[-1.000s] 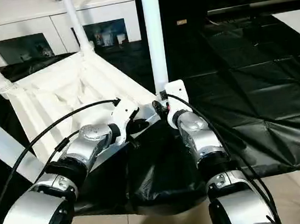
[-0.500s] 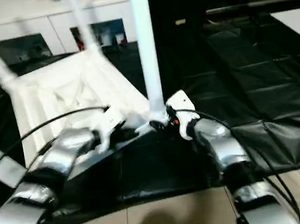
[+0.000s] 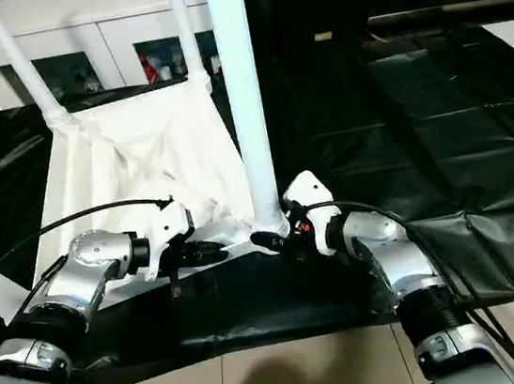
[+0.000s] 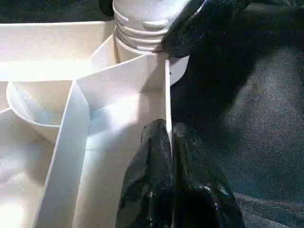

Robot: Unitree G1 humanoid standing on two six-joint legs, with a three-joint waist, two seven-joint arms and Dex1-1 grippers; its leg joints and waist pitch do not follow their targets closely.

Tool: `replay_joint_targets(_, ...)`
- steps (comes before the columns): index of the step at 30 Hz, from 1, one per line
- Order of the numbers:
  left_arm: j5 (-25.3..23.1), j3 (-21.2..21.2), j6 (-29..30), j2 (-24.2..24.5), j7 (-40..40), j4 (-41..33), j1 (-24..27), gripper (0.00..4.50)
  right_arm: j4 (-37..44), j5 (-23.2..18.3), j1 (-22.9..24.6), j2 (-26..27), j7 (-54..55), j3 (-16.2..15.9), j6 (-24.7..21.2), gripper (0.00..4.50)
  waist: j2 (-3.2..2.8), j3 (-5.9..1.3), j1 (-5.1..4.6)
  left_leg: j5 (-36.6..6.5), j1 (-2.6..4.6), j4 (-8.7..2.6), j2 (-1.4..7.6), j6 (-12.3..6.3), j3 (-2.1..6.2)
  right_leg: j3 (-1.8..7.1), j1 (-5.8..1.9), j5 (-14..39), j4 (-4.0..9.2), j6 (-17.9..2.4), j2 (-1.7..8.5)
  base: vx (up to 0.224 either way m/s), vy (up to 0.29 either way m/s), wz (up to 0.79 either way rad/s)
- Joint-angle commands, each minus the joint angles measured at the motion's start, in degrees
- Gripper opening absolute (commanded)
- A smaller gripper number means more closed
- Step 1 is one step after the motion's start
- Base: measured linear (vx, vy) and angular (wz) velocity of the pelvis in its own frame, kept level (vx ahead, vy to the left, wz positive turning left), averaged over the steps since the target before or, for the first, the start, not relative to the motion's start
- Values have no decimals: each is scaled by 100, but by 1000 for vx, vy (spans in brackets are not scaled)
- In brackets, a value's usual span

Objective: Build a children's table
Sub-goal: Rotate leg to tighten

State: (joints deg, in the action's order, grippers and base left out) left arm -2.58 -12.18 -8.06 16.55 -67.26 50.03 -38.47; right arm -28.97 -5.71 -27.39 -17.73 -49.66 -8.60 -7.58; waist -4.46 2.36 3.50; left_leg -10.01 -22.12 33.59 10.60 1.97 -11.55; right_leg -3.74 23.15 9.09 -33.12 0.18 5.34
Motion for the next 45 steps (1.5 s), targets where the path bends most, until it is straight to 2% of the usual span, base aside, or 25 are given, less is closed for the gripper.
replay_joint_targets(1,198,27,7,-74,-136,-128,108,0,53,-127,-6,13,-43,74,-44,318,103,-367,11,-1355,115,-394,274,-366,111,203,-253,1348,327,-1433,330,0,0,0)
replay_joint_targets(2,202,24,16,-79,-142,-133,109,0,65,-130,0,15,-52,80,-42,307,85,-366,12,-1366,118,-397,277,-355,114,203,-249,1360,331,-1426,327,0,0,0)
replay_joint_targets(6,186,12,39,-79,-160,-143,119,0,144,-170,45,-3,-101,111,-70,276,90,-374,11,-1321,112,-391,272,-360,113,200,-257,1233,315,-1442,319,0,0,0)
replay_joint_targets(18,94,-55,98,-113,-86,-183,186,0,82,-112,102,77,40,67,-4,271,103,-375,16,-1229,106,-381,267,-395,113,197,-260,1251,312,-1435,322,0,0,0)
replay_joint_targets(20,-45,-95,145,-244,260,-48,137,0,-118,19,23,234,514,108,-100,271,107,-368,1,-1255,111,-386,269,-371,112,202,-243,1310,318,-1421,319,0,0,0)
replay_joint_targets(22,-120,-97,201,-379,533,82,72,0,-290,153,-41,367,918,120,-126,271,116,-351,-18,-1422,130,-401,258,-286,115,203,-234,1590,357,-1368,325,0,0,0)
replay_joint_targets(24,-183,-64,359,-655,994,333,-115,0,-435,247,-100,643,1411,139,-151,271,123,-332,-45,-1625,146,-418,246,-163,127,206,-221,2037,405,-1232,331,0,0,0)
replay_joint_targets(27,-269,-54,340,-843,1404,553,-308,0,-479,226,-171,893,1775,200,-361,271,135,-315,-69,-1797,161,-431,226,-106,142,209,-204,2441,469,-1059,330,0,0,0)
replay_joint_targets(30,-345,-2,507,-1084,2031,832,-592,0,-709,321,-363,1193,2390,262,-540,270,123,-311,-83,-1862,184,-435,220,-73,146,211,-172,2569,493,-991,324,0,0,0)
replay_joint_targets(32,-368,87,685,-1273,2561,1042,-795,0,-1013,387,-575,1398,2992,375,-653,270,109,-310,-97,-1937,184,-447,220,-26,169,200,-178,2611,505,-968,328,0,0,0)
replay_joint_targets(33,-360,135,754,-1351,2766,1122,-867,0,-1151,391,-667,1471,3220,437,-693,270,100,-305,-123,-2032,207,-442,209,20,162,200,-145,2673,514,-968,322,0,0,0)
replay_joint_targets(36,-370,219,856,-1558,3204,1355,-1042,0,-1510,437,-900,1667,3710,576,-644,270,115,-310,-140,-2110,207,-442,195,45,182,187,-156,2712,533,-930,330,0,0,0)
replay_joint_targets(38,-397,204,823,-1654,3290,1471,-1095,0,-1592,494,-966,1764,3802,562,-553,270,131,-326,-140,-1938,154,-444,192,-66,180,195,-192,2449,519,-940,341,0,0,0)
replay_joint_targets(42,-408,221,748,-1685,3265,1546,-1107,0,-1519,598,-939,1795,3621,439,-356,270,142,-351,-125,-1611,121,-417,188,-268,154,201,-226,1899,459,-1112,336,0,0,0)
replay_joint_targets(43,-412,218,690,-1650,3175,1550,-1089,0,-1434,415,-908,1805,3463,568,-252,270,135,-351,-120,-1598,124,-416,191,-288,155,200,-230,1899,460,-1127,346,0,0,0)
replay_joint_targets(45,-425,197,595,-1569,3024,1542,-1057,0,-1372,236,-896,1742,3310,713,-166,325,136,-350,-110,-1557,120,-413,194,-354,153,197,-239,1914,465,-1138,348,0,0,0)
